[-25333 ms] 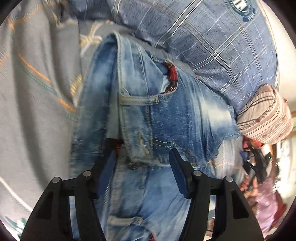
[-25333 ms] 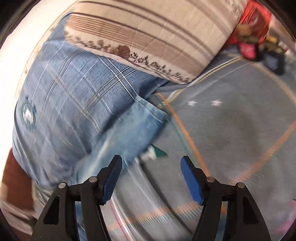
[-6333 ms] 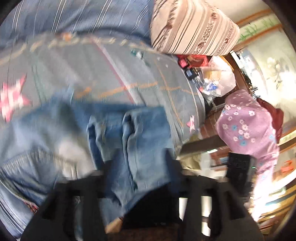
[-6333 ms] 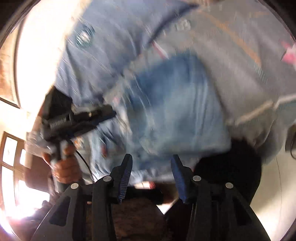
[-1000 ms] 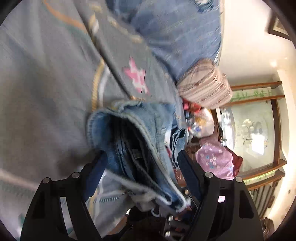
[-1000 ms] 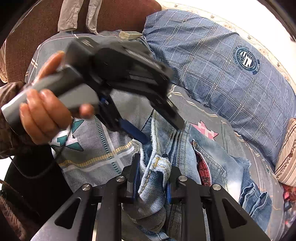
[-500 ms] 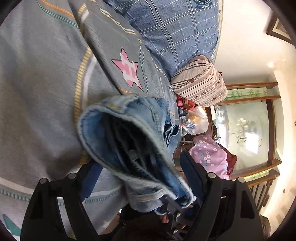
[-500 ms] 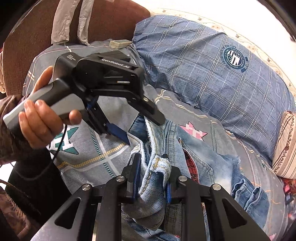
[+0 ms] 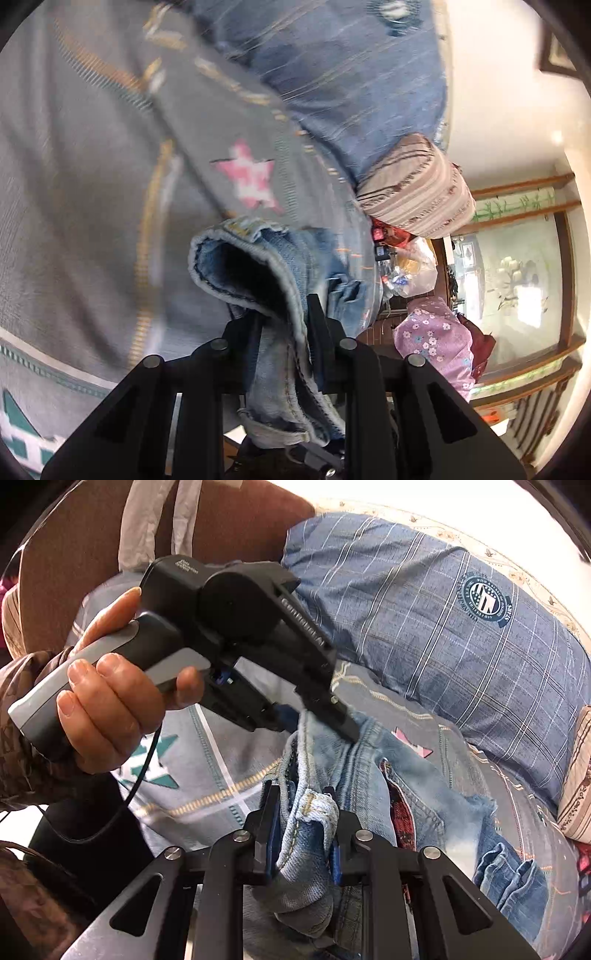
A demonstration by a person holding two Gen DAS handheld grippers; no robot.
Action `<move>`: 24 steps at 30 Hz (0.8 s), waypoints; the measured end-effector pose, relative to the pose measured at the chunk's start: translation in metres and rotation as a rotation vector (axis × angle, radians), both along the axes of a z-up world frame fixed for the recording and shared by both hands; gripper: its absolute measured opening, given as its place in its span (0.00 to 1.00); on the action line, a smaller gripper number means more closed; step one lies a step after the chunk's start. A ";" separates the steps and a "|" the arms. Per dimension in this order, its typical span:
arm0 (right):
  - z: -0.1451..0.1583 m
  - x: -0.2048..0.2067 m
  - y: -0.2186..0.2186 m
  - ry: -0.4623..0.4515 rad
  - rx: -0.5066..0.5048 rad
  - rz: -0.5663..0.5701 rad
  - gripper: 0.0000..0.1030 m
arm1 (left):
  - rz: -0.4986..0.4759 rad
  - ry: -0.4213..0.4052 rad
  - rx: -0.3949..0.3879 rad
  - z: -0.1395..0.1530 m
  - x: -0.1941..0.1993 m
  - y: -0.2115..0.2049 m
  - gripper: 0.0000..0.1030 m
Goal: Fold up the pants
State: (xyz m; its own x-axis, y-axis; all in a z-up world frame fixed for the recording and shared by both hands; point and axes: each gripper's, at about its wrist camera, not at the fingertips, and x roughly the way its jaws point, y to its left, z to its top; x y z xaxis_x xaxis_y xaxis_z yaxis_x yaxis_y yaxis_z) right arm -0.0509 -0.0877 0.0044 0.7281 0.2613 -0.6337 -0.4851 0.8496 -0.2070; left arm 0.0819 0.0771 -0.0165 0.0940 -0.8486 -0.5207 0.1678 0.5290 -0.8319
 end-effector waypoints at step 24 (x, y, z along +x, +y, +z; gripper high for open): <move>-0.038 -0.017 -0.313 0.309 0.678 -0.674 0.34 | -0.496 -0.143 0.476 0.007 -0.035 -0.339 0.29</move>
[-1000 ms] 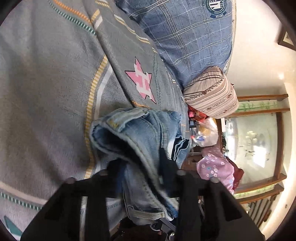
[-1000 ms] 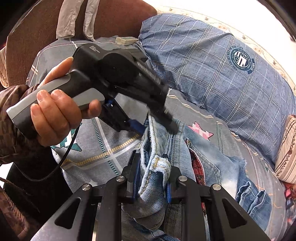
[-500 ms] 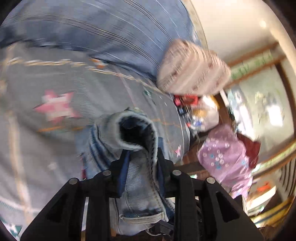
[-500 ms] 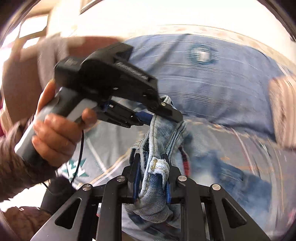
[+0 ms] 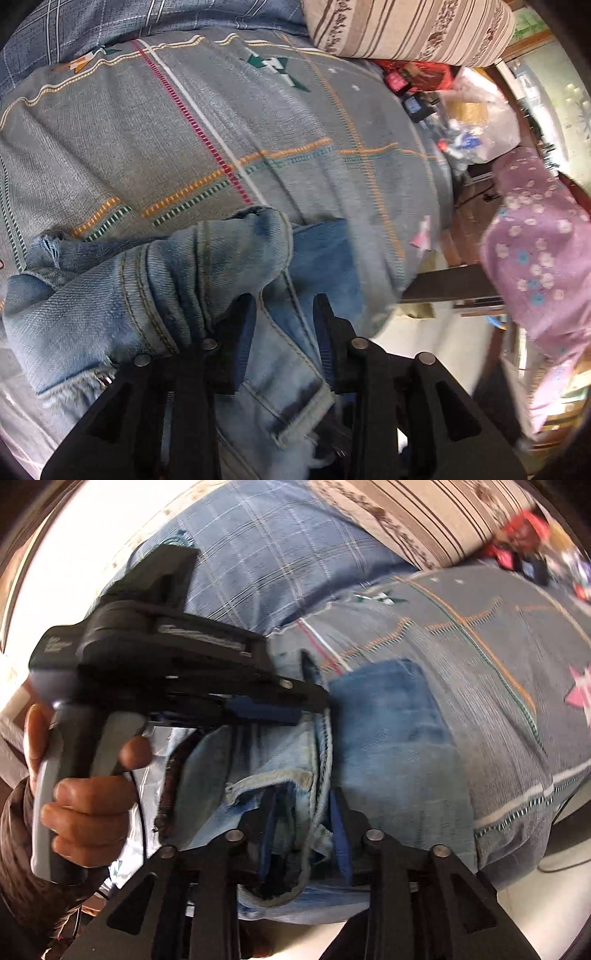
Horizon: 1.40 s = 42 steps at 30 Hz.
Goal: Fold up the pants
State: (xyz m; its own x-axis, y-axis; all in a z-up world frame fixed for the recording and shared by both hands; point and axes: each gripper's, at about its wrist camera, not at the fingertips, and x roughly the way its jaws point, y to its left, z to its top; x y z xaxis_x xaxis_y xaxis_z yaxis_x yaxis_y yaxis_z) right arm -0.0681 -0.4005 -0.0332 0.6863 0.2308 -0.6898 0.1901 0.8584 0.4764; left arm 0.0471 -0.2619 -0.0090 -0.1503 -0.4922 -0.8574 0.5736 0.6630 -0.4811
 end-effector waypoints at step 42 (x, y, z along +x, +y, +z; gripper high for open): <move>-0.044 0.007 -0.007 -0.046 0.404 0.114 0.71 | -0.486 -0.446 0.243 -0.001 -0.005 -0.026 0.79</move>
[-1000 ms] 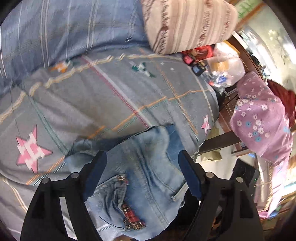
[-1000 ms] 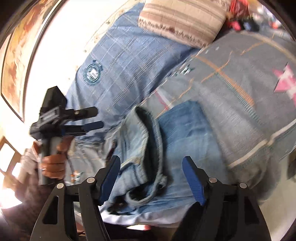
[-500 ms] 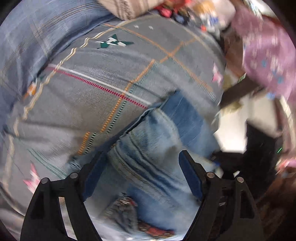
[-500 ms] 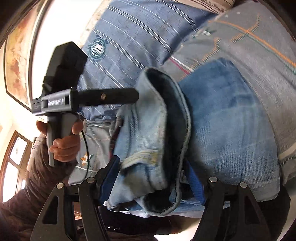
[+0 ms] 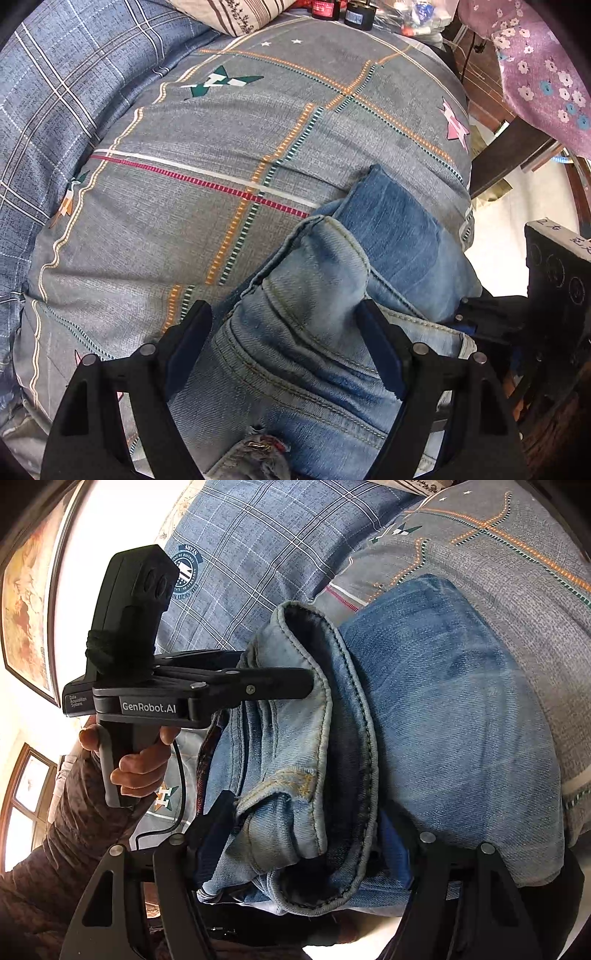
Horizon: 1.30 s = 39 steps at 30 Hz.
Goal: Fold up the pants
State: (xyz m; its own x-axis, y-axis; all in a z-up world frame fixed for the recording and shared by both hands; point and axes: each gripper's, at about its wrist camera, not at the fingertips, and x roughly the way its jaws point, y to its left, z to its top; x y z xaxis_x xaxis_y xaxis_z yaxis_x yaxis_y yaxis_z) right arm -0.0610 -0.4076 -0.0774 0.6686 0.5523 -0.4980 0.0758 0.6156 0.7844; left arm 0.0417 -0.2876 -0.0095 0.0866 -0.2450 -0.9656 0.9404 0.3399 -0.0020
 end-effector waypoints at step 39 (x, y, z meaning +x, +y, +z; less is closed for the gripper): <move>0.017 -0.049 -0.066 0.034 -0.077 -0.264 0.44 | 0.194 -0.128 -0.113 0.021 -0.042 -0.057 0.54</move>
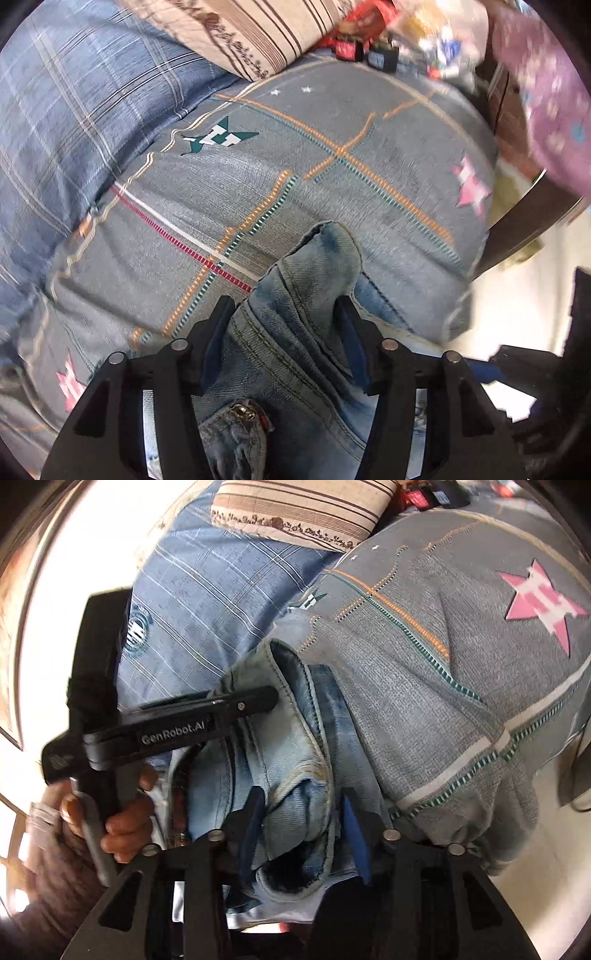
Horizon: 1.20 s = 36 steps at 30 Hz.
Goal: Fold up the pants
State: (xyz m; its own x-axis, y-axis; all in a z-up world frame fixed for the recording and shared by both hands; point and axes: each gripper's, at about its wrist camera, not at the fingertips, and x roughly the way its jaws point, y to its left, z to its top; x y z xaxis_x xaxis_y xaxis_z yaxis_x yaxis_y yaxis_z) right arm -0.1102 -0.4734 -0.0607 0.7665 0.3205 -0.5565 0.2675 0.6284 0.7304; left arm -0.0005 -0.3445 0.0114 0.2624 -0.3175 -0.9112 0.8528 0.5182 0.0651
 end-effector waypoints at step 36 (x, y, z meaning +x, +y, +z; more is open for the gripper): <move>0.002 0.082 -0.009 -0.042 -0.052 0.453 0.80 | 0.568 0.801 -0.493 -0.076 0.030 0.196 0.73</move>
State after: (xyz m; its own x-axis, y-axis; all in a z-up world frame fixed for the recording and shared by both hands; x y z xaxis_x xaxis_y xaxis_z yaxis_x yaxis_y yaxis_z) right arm -0.0277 -0.4827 -0.0587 0.5774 0.6013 -0.5523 -0.0718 0.7112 0.6993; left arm 0.0294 -0.1485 -0.0645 -0.1254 -0.7136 -0.6893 0.1843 0.6659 -0.7229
